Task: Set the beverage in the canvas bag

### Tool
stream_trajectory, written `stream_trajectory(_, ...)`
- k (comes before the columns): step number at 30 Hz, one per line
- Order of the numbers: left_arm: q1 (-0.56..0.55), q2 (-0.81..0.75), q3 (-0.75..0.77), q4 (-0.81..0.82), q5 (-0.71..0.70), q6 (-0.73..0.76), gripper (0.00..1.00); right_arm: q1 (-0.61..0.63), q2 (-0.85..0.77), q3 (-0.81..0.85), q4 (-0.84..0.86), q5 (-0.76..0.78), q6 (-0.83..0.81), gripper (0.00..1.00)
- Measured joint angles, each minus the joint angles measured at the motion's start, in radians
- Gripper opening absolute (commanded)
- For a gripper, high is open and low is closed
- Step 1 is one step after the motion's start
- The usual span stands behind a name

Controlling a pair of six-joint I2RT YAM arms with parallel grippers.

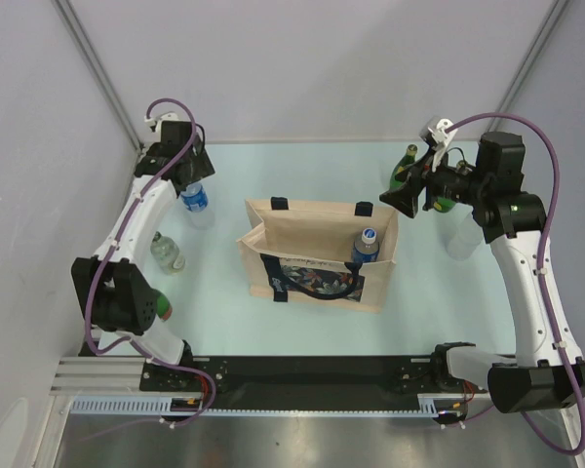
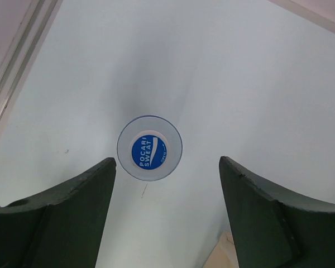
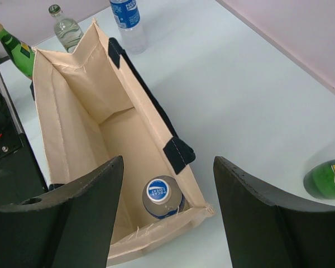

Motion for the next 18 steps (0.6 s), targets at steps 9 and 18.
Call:
stream_trajectory(9,0.044,0.078,0.0,-0.001,0.006,0.001,0.67,-0.013,0.001,-0.012,0.005,0.0,0.004,0.71)
stream_trajectory(18,0.046,0.095,0.0,-0.006,0.021,0.008,0.5,-0.032,0.001,-0.012,0.004,0.001,0.003,0.71)
